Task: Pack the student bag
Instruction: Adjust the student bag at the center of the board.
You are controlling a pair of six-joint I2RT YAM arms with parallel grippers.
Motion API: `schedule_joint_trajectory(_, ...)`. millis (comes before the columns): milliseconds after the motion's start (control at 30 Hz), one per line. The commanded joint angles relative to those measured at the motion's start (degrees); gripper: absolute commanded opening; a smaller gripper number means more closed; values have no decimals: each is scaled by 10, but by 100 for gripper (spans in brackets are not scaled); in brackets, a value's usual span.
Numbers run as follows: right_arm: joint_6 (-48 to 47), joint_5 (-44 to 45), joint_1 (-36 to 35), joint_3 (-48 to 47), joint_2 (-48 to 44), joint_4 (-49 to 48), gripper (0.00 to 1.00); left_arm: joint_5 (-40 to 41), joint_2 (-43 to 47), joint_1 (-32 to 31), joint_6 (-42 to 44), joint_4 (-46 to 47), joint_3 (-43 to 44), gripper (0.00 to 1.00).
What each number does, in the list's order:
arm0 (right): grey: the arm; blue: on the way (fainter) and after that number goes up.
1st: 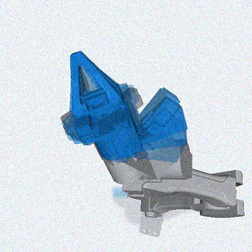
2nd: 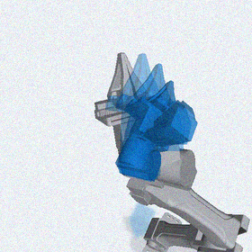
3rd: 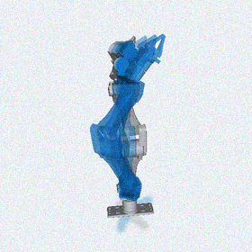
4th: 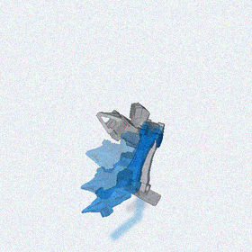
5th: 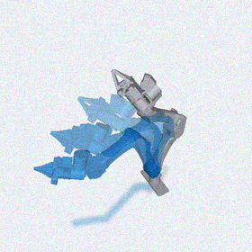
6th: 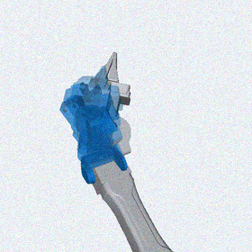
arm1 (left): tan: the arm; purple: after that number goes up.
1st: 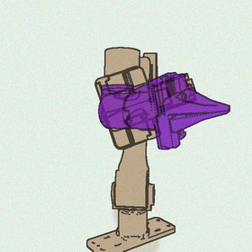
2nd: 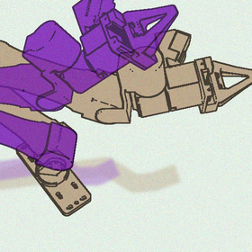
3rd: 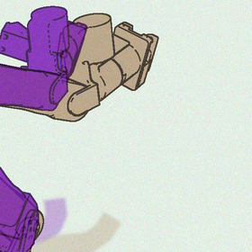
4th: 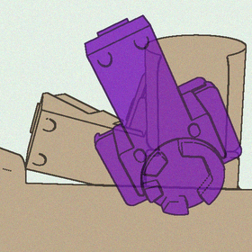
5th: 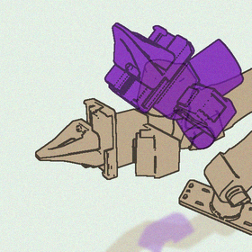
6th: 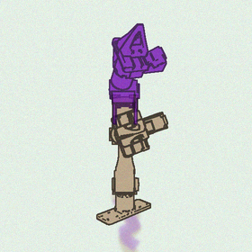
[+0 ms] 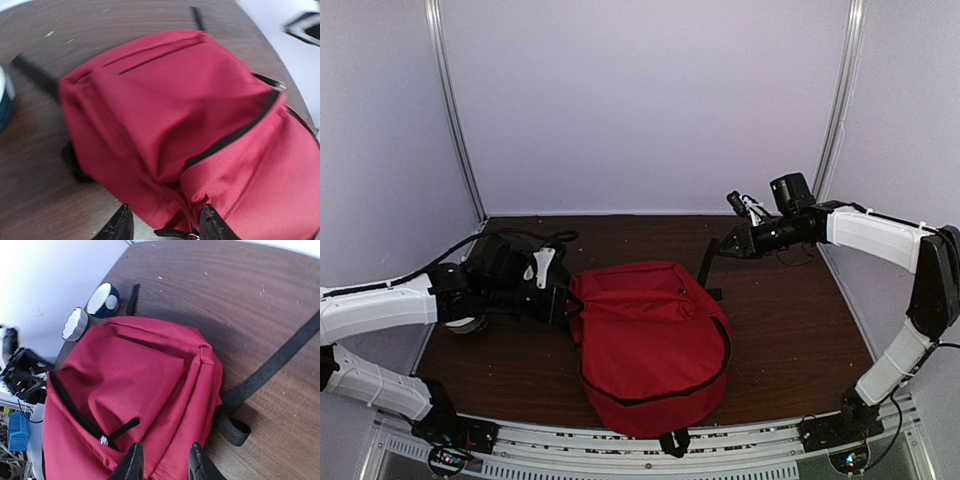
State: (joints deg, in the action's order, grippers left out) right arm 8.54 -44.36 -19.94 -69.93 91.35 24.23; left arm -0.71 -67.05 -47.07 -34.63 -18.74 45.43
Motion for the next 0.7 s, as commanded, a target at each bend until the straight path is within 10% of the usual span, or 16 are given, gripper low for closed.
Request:
schedule_joint_trajectory(0,-63,-37,2,-13,-45,7,32,74,7,64,-72,-42,-38,46)
schedule_joint_trajectory(400,-95,-26,77,21,-123,-18,37,17,-52,85,-57,44,-57,35)
schedule_joint_trajectory(667,-157,74,94,-38,-160,37,44,127,-12,86,54,-91,53,45)
